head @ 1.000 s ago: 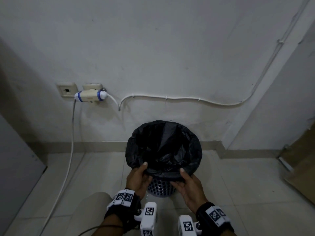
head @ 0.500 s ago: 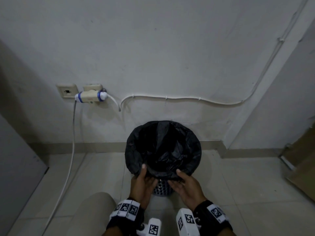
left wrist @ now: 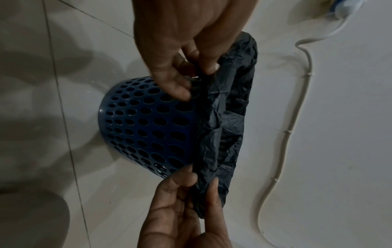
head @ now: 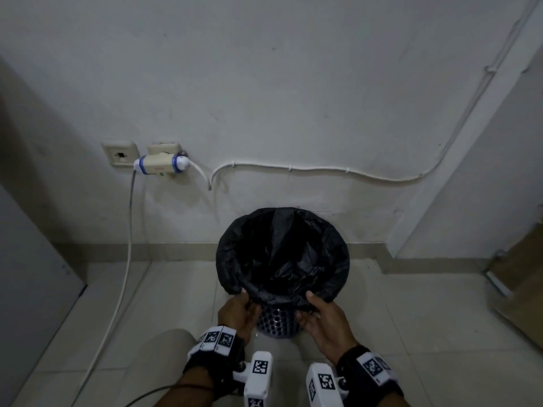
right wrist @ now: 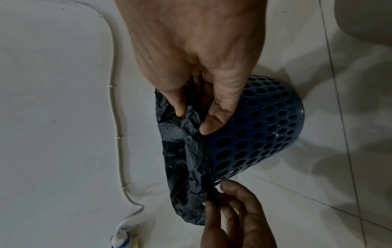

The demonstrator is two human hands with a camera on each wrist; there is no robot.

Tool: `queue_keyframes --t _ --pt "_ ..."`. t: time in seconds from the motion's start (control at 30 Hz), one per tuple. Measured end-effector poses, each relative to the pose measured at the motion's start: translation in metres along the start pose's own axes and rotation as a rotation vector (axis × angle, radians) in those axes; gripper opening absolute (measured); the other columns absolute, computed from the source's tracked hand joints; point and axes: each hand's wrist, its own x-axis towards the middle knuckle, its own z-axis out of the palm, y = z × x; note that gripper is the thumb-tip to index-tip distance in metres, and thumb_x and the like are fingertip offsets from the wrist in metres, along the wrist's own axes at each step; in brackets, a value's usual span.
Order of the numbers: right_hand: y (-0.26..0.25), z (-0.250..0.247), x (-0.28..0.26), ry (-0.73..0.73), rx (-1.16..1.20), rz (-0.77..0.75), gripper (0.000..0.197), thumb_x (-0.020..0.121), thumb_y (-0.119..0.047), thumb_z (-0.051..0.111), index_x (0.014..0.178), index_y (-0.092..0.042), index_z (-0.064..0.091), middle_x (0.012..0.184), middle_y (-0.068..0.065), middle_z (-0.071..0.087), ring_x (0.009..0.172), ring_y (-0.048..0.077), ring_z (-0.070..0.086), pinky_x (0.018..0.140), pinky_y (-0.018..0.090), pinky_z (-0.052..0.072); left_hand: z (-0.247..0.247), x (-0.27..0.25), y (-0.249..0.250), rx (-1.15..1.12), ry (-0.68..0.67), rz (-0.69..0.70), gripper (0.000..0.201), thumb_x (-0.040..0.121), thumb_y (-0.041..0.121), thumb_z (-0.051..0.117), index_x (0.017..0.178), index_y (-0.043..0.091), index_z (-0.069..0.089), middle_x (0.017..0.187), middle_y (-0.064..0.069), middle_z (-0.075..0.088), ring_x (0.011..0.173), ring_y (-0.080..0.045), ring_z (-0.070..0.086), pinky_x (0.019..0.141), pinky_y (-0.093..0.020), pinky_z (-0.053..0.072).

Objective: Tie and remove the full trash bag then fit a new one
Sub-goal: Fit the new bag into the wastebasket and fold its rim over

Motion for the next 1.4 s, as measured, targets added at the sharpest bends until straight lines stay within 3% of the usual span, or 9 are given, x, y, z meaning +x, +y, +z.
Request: queue_keyframes --t 0.1,0.27,0.4,0.53,0.67,0.93,1.07,1.23,1.4 --pt "-0.001 0.000 -0.001 0.002 -0.018 -0.007 0.036 0.091 -0.009 0.065 0.126 -0.001 0.059 0.105 0.016 0.071 0.074 0.024 0.064 0.058 0.031 0.057 -0.003 -0.001 0.006 -0.010 -0.004 -0.001 0.041 0.099 0.013 0.048 0.135 -0.007 0.046 0.134 -0.026 0.053 0.089 -0.023 0.064 0.094 -0.034 0.049" --pt "-0.003 0.000 -0.002 -0.016 -0.061 -0.022 0.033 0.093 -0.009 0.063 0.126 -0.002 0.059 0.102 0.015 0.070 0.075 0.025 0.062 0.059 0.031 0.056 0.001 -0.009 0.013 -0.052 -0.078 0.046 0.041 0.091 0.033 0.063 0.117 0.002 0.058 0.113 -0.016 0.065 0.108 -0.029 0.062 0.098 -0.041 0.049" --pt "-0.005 0.001 -0.002 -0.024 -0.050 -0.016 0.036 0.094 -0.009 0.062 0.129 -0.002 0.057 0.106 0.016 0.070 0.079 0.027 0.063 0.064 0.033 0.057 0.005 -0.011 0.011 -0.015 -0.098 0.091 0.029 0.081 0.014 0.075 0.103 -0.002 0.065 0.115 -0.026 0.066 0.104 -0.031 0.065 0.083 -0.035 0.057" --pt "-0.003 -0.002 -0.003 0.008 0.042 -0.067 0.041 0.093 -0.022 0.063 0.129 -0.003 0.057 0.118 0.017 0.068 0.099 0.030 0.066 0.083 0.040 0.059 0.014 -0.013 0.004 -0.062 -0.136 0.071 0.033 0.089 0.004 0.063 0.117 -0.012 0.057 0.119 -0.030 0.061 0.094 -0.032 0.064 0.059 -0.028 0.058" --pt "0.008 -0.003 -0.010 0.046 0.079 0.019 0.047 0.090 -0.043 0.063 0.120 -0.006 0.060 0.116 0.017 0.067 0.113 0.033 0.062 0.103 0.048 0.047 0.020 -0.019 -0.016 -0.027 -0.140 0.024 0.046 0.087 0.008 0.066 0.127 -0.008 0.050 0.120 -0.032 0.060 0.103 -0.035 0.064 0.073 -0.036 0.057" --pt "0.008 -0.001 -0.012 0.021 0.060 -0.057 0.035 0.092 -0.014 0.065 0.126 -0.006 0.061 0.118 0.016 0.070 0.104 0.032 0.067 0.088 0.040 0.055 0.016 -0.028 -0.028 -0.035 -0.333 0.002 0.035 0.091 0.010 0.063 0.125 0.003 0.060 0.124 -0.015 0.065 0.116 -0.029 0.061 0.104 -0.043 0.045" --pt "0.006 -0.002 -0.009 0.005 0.032 -0.090 0.036 0.093 -0.012 0.063 0.129 -0.006 0.060 0.122 0.017 0.068 0.101 0.032 0.066 0.078 0.035 0.059 0.010 -0.023 -0.025 -0.122 -0.229 0.018 0.027 0.098 0.012 0.052 0.122 0.003 0.058 0.119 -0.013 0.067 0.110 -0.028 0.063 0.082 -0.032 0.055" --pt "0.006 -0.005 -0.008 0.005 0.003 -0.095 0.034 0.094 -0.012 0.062 0.127 -0.008 0.060 0.120 0.016 0.069 0.100 0.032 0.067 0.077 0.036 0.060 0.006 -0.020 -0.021 -0.104 -0.097 0.028 0.017 0.098 0.001 0.046 0.082 0.005 0.051 0.081 -0.010 0.053 0.071 -0.017 0.053 0.052 -0.019 0.055" --pt "0.005 -0.006 -0.008 -0.005 -0.004 -0.097 0.033 0.095 -0.013 0.061 0.127 -0.009 0.060 0.118 0.014 0.071 0.099 0.030 0.067 0.078 0.036 0.060 0.008 -0.010 -0.015 -0.060 -0.063 0.041 0.019 0.095 -0.006 0.048 0.112 -0.009 0.055 0.102 -0.016 0.056 0.079 -0.020 0.057 0.055 -0.015 0.055"
